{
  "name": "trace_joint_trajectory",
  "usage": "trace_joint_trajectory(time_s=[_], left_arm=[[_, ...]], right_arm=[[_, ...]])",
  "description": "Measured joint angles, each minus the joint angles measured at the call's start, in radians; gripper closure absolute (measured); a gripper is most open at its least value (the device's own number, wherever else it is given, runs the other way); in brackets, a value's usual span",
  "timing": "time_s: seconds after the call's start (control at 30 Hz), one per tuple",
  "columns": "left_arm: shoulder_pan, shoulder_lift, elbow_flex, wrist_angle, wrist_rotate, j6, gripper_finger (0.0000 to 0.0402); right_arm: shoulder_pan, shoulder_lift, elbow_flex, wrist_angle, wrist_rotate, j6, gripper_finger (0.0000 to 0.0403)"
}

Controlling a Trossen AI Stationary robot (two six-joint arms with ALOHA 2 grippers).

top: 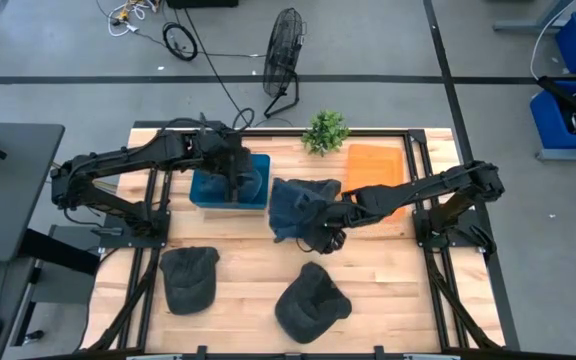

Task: Pick & Place hat
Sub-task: Put the blue cap into the blue bin

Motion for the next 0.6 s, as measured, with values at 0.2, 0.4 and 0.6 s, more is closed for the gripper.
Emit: trace_joint_trajectory(time_s=[0.2,0.4,0.6], left_arm=[[-0.014,0.000,-0.074,0.249,0.001,0.090,0.0258],[-0.033,0.025,-0.122,0.496,0.003,0.013,0.0263],[-0.033,0.128,-0.123,0.510,0.003,0.008,0.0264]], right_arm=[[-0.079,0.001,-0.021,0.016,-0.062,-0.043,0.0399],[-0.116,0.001,-0.022,0.021,-0.089,-0.146,0.0398],[-0.137,0.001,-0.022,0.045,-0.094,-0.207,0.0398]])
